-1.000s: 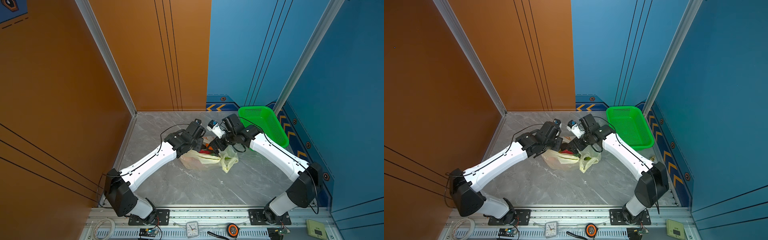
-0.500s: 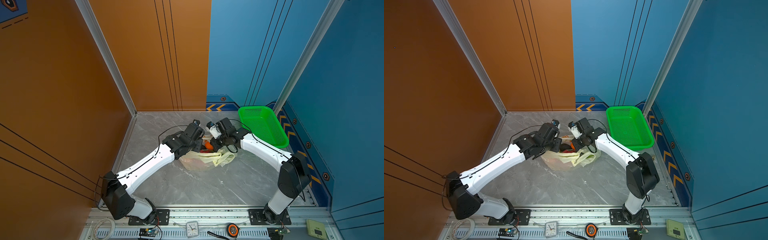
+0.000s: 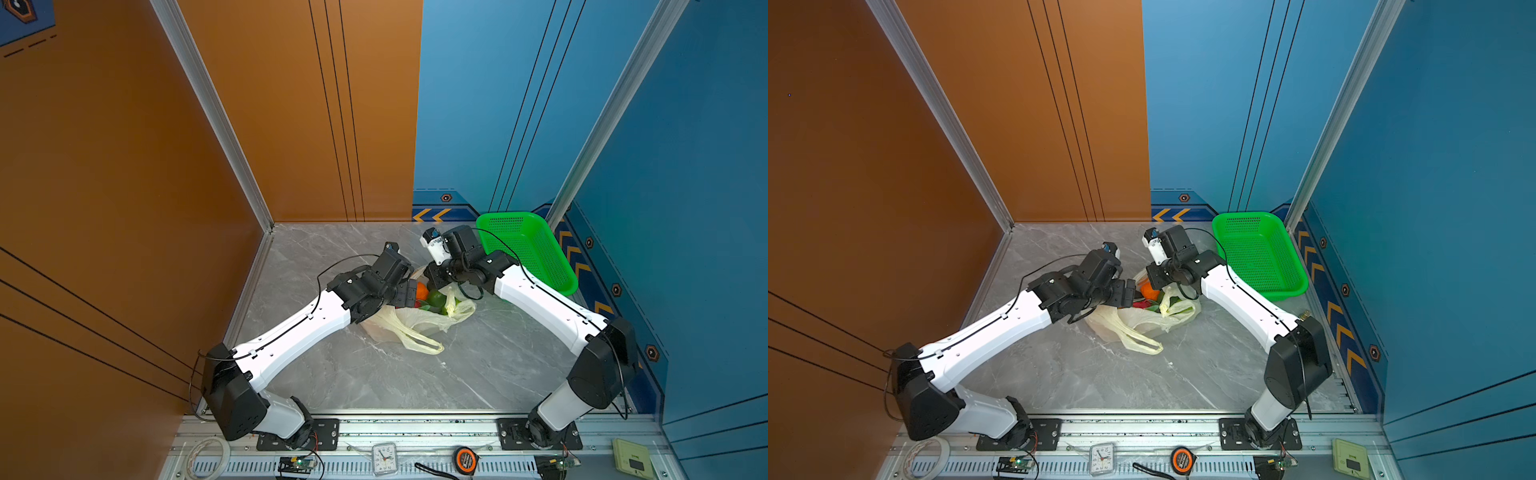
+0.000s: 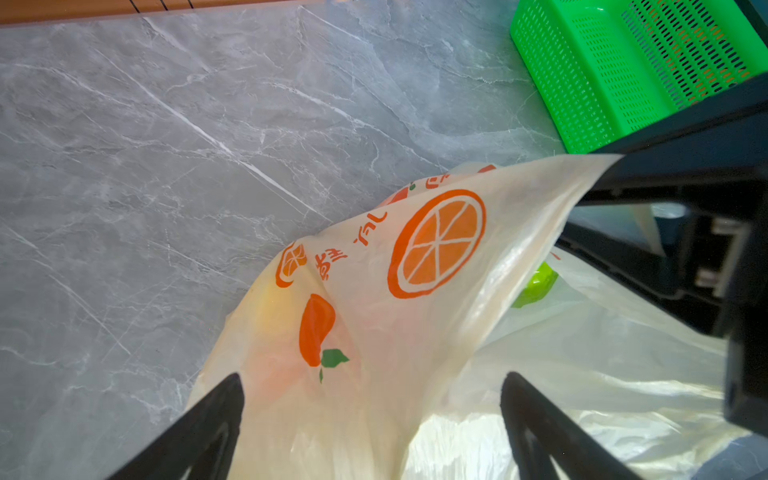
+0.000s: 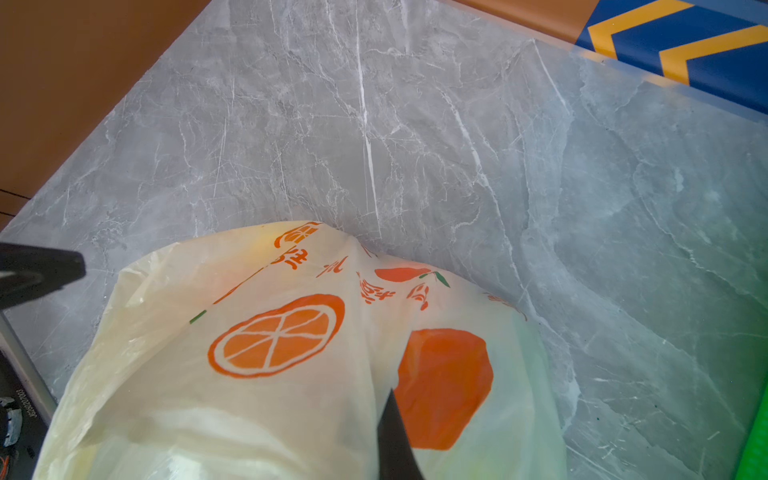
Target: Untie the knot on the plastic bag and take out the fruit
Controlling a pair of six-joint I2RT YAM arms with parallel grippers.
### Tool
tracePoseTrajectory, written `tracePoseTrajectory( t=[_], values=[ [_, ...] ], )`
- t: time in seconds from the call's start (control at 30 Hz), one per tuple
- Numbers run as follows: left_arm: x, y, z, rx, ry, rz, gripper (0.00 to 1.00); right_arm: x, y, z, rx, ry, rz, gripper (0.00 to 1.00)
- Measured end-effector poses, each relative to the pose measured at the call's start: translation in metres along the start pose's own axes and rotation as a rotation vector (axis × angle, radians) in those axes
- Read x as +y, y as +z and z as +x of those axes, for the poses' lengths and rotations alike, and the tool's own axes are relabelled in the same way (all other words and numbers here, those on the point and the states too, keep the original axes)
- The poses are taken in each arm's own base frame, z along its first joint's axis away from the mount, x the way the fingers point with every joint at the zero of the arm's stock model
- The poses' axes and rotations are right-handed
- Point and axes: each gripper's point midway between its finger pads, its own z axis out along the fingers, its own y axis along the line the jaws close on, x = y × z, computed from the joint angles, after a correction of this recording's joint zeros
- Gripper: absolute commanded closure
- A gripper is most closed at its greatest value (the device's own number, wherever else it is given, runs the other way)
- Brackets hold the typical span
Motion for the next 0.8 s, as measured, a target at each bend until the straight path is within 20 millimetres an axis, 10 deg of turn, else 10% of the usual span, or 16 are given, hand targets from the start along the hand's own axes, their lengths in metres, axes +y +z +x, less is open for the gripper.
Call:
tracePoseTrajectory(
  t=[0.37, 0.8],
  values=[
    [-0.001, 0.018, 0.017, 0.072, 0.005, -0.171, 0.03, -0.015, -0.026, -0.009, -0.058, 0.068, 0.036, 1.0],
    [0.056, 0.024, 0.044, 0.204, 0.034, -0.43, 0.87, -0.034, -0.045, 0.026, -0.036, 0.133, 0.087, 1.0]
  ],
)
